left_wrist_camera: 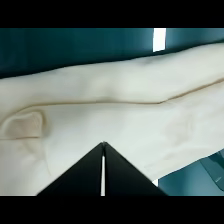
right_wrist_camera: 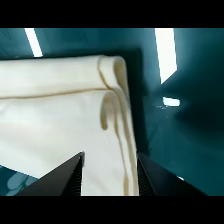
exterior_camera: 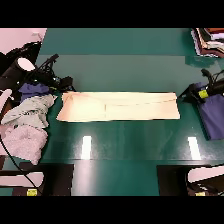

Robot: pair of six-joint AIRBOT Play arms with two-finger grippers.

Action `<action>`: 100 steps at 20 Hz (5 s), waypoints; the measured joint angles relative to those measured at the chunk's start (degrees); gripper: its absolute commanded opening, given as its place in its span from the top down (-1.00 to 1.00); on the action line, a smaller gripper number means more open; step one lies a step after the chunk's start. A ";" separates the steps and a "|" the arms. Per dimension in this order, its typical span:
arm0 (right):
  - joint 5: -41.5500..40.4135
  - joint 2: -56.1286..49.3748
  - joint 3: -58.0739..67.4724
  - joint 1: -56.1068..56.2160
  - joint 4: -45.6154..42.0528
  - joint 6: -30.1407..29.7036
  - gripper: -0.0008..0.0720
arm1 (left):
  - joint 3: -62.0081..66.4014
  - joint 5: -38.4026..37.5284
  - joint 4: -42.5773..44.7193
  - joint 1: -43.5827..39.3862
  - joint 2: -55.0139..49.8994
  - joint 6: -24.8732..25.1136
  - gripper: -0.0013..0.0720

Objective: Fold the shirts.

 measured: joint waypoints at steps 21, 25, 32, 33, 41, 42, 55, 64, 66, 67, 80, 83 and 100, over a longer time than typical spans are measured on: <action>-2.54 15.82 -4.15 8.09 17.64 -6.29 0.94 | 15.80 12.41 -1.53 -26.86 -17.05 -3.98 0.89; -1.53 18.84 3.39 14.84 19.89 -3.76 0.94 | 18.86 11.82 -2.38 -30.58 -21.92 -5.07 0.89; -3.08 19.89 12.52 25.68 20.72 -1.79 0.94 | 19.89 9.68 -2.56 -31.91 -24.00 -5.55 0.89; -3.67 19.89 13.00 26.80 20.74 -1.75 0.94 | 19.91 9.11 -2.49 -31.93 -24.09 -5.55 0.89; -10.21 19.12 14.25 36.33 20.96 -2.86 0.94 | 20.02 2.58 0.07 -25.05 -19.04 -5.68 0.89; -11.17 18.43 14.25 38.21 20.98 -3.17 0.94 | 20.02 2.19 1.29 -23.28 -17.14 -5.86 0.89; -32.15 -9.20 30.62 69.96 21.05 -9.99 -0.25 | 20.06 -2.80 17.73 3.28 10.82 -5.49 0.89; -8.72 -9.88 35.17 55.78 3.32 1.31 -0.19 | 20.04 -5.66 17.97 6.14 12.94 -5.03 0.89; -4.63 -8.74 33.64 50.84 1.31 3.96 -0.19 | 20.04 -6.25 17.79 6.16 12.98 -5.01 0.89; -3.43 -7.89 31.74 48.35 0.61 5.01 -0.19 | 20.04 -6.56 17.75 6.23 13.00 -5.01 0.89; -18.43 -2.54 -3.48 40.59 17.31 4.98 -0.65 | 20.04 -6.93 16.31 6.14 13.00 -4.96 0.89; -20.09 -6.21 -2.60 43.93 24.76 2.51 -0.33 | 20.04 -6.91 15.87 6.14 13.00 -4.96 0.89; -24.68 5.03 4.00 25.59 17.88 -1.14 0.94 | 20.04 -6.84 12.04 -7.76 13.03 -4.00 0.89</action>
